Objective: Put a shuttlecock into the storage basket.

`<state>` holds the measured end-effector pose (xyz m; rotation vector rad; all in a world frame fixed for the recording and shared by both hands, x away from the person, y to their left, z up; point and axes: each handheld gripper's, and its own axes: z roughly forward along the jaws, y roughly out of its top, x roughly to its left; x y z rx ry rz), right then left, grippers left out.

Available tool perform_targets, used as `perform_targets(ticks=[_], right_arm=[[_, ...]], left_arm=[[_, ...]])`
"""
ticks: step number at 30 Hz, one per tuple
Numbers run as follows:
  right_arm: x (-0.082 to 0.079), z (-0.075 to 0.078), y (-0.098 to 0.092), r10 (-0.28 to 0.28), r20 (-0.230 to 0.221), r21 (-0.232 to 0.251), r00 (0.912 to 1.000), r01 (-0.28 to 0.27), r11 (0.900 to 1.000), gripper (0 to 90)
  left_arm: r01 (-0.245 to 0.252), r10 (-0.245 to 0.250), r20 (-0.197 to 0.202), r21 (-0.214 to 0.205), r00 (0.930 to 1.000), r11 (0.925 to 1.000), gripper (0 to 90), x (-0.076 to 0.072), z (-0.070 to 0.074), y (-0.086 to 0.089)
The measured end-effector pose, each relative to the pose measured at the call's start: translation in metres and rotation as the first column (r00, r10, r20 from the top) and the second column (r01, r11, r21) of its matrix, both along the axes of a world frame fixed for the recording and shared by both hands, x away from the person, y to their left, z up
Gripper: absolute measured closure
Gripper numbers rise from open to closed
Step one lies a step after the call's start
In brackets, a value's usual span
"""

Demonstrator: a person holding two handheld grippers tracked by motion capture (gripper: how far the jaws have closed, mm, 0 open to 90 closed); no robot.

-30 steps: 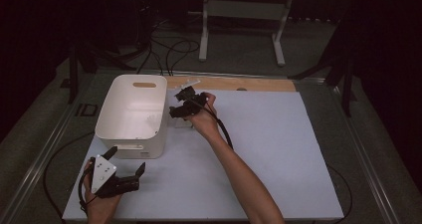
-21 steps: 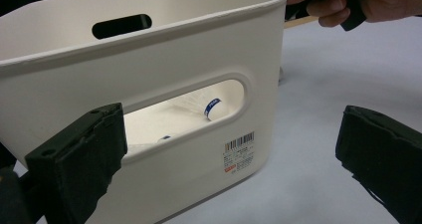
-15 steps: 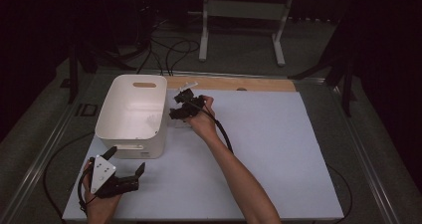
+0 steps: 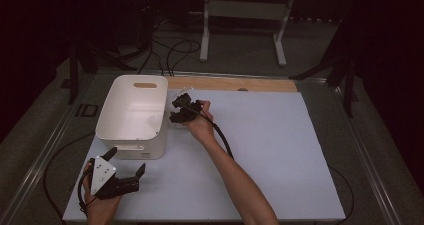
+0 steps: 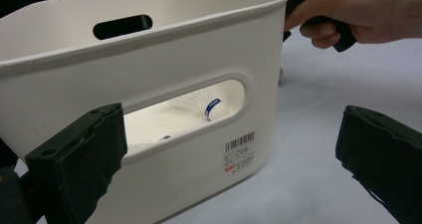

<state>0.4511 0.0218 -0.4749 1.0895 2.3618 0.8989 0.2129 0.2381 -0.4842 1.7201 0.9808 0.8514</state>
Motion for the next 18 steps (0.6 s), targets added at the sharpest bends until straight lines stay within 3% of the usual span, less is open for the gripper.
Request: perform_targets(ticks=[10, 14, 18], right_arm=[[-0.002, -0.007, -0.005, -0.017, -0.008, -0.062, 0.9998, 0.017, 0.9979, 34.5], [-0.004, -0.006, -0.008, -0.02, -0.006, -0.07, 0.9998, 0.019, 0.9974, 35.4], [-0.012, 0.002, -0.021, -0.015, 0.014, -0.105, 0.9998, 0.016, 0.9943, 42.3]], left_arm=[[-0.001, 0.001, 0.0, -0.001, 1.0, 1.0, 0.2, 0.0, 0.0, 0.0], [-0.001, 0.001, 0.0, -0.001, 1.0, 1.0, 0.2, 0.0, 0.0, 0.0], [0.002, -0.002, 0.0, 0.002, 1.0, 1.0, 0.2, 0.0, 0.0, -0.001]])
